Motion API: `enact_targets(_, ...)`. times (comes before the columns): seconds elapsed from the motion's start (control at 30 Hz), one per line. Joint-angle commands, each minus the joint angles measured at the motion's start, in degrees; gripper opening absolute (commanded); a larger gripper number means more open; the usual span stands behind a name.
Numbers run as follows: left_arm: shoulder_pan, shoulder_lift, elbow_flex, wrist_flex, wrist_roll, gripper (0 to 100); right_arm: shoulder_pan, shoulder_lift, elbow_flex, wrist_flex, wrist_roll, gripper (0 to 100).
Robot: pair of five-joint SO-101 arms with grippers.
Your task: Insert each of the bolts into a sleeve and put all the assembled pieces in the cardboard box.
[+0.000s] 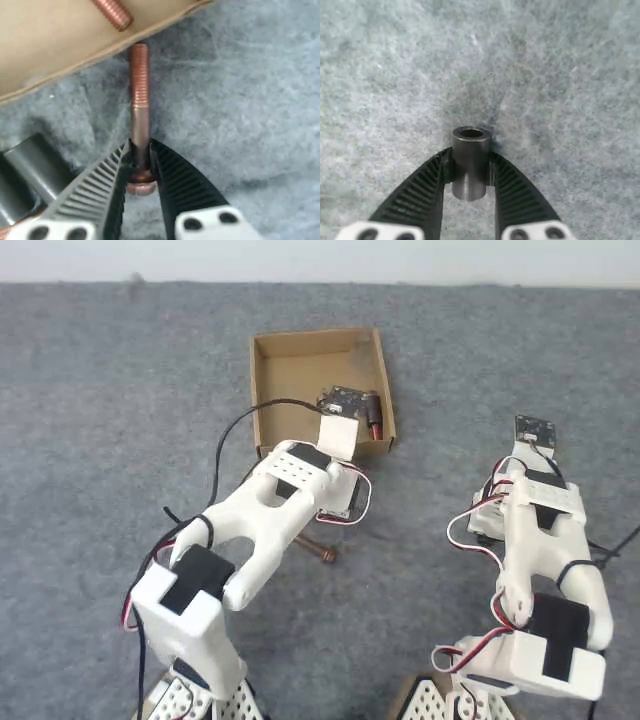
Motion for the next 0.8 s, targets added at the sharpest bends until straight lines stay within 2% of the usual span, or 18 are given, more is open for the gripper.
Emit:
enact_targets(0.0, -0.18, -0.35, -3.03, 0.53, -1.41, 1, 0.13, -3.65, -1.76, -0.31, 0.7, 0.6)
enact_targets(0.1, -0.18, -1.14, -3.03, 0.97, -4.57, 1, 0.13, -3.65, -1.76, -0.31, 0.7, 0.6)
enact_targets(0.33, 0.18, -6.33, -2.77, 1.14, -30.33, 1, -0.48, -3.65, -1.76, -0.4, 0.7, 0.7)
enact_targets(0.6, 8.88, -14.68, 2.86, 2.46, -45.71, 1, -0.4, -3.65, -1.76, -0.75, 0.7, 0.7)
enact_targets(0.77, 13.19, -15.12, 5.76, 2.73, -50.11, 1, -0.4, -3.65, -1.76, -0.75, 0.7, 0.7)
